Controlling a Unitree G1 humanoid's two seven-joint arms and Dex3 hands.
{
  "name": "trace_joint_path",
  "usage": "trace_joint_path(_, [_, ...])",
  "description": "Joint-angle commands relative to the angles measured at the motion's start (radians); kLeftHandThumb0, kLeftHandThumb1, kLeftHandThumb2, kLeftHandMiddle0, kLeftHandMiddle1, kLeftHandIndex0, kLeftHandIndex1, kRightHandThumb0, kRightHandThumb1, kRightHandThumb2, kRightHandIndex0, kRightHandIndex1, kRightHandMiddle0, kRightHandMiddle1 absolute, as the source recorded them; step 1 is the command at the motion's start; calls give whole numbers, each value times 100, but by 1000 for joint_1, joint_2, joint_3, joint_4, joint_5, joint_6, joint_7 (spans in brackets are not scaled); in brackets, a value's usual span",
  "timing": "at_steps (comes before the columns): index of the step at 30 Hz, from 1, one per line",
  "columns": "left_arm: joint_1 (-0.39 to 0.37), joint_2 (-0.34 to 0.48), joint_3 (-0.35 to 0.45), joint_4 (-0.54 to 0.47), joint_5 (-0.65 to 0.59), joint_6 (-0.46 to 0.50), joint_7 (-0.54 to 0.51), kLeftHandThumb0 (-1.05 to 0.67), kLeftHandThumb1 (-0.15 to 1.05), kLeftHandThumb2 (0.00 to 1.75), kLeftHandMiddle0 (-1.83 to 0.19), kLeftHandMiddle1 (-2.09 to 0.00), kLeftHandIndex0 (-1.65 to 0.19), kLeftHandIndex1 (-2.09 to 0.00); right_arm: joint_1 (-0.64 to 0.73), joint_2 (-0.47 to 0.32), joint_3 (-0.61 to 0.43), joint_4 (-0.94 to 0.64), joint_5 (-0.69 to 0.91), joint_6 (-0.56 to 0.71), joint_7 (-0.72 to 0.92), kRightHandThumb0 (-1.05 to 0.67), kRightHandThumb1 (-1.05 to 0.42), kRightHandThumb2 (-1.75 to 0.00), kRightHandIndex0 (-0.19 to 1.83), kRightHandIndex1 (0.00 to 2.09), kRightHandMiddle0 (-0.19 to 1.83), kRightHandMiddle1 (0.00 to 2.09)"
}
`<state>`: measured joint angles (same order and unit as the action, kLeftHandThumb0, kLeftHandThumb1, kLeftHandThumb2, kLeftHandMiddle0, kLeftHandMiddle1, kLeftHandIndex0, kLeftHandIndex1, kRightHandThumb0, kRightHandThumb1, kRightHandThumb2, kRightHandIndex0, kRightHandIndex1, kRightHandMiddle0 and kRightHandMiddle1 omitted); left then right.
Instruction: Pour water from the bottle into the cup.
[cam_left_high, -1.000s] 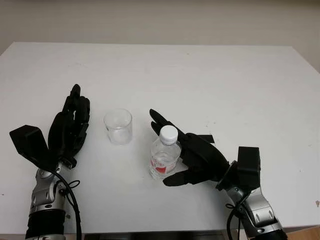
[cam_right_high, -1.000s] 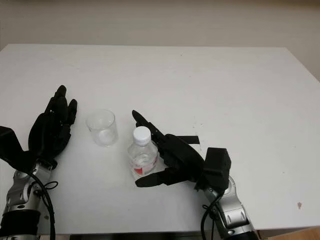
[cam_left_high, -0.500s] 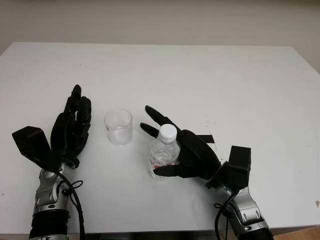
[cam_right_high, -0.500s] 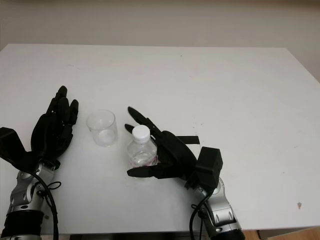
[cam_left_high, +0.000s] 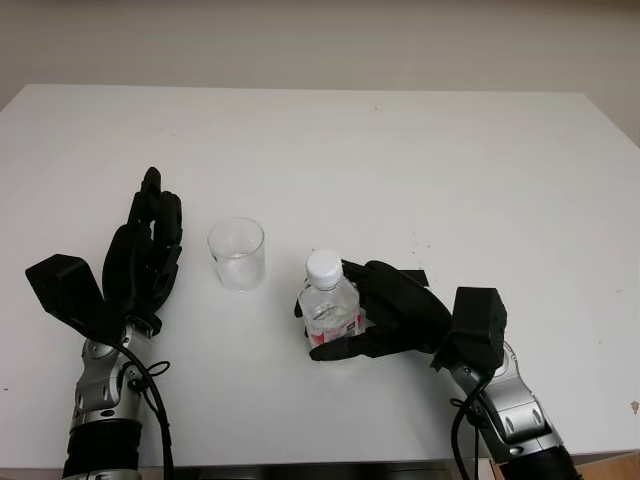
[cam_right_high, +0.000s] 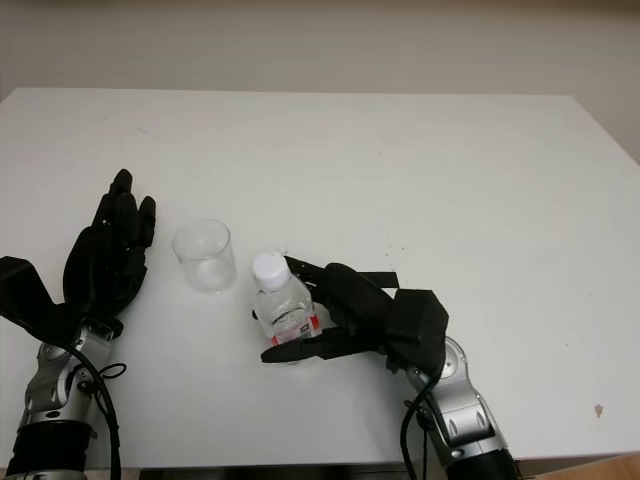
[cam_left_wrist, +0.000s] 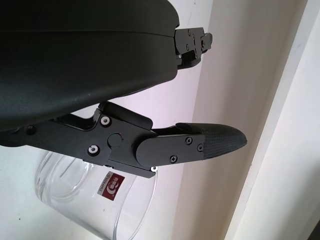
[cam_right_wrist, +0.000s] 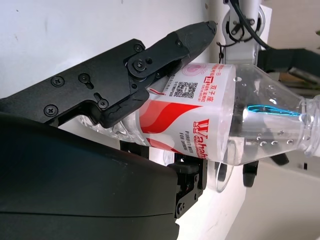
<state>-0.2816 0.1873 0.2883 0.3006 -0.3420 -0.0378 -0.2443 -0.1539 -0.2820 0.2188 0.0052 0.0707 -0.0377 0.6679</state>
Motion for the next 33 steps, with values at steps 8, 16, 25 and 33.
trace_joint_path(8, [-2, -3, 4, -4, -3, -8, -2, -74, 105, 43, 11, -5, 11, -5, 9, 91, -41, 11, 0, -46, -168, -46, -105, -43, 181, 209, 156, 209])
trace_joint_path(16, [-1, -4, 3, 0, -6, -8, -10, -75, 105, 42, 11, -5, 11, -5, -103, 182, -110, 91, -34, -75, -373, -43, -105, -52, 183, 209, 183, 209])
trace_joint_path(25, [-4, -1, 2, 2, -1, -8, -8, -75, 105, 42, 11, -6, 10, -6, -369, 146, -88, 314, -279, -189, -557, -39, -105, -47, 179, 209, 158, 209])
trace_joint_path(33, [-10, -6, -3, 3, -2, -1, -6, -74, 105, 43, 11, -6, 11, -5, -619, 65, 27, 721, -556, -367, -760, -44, -105, -37, 136, 209, 101, 209])
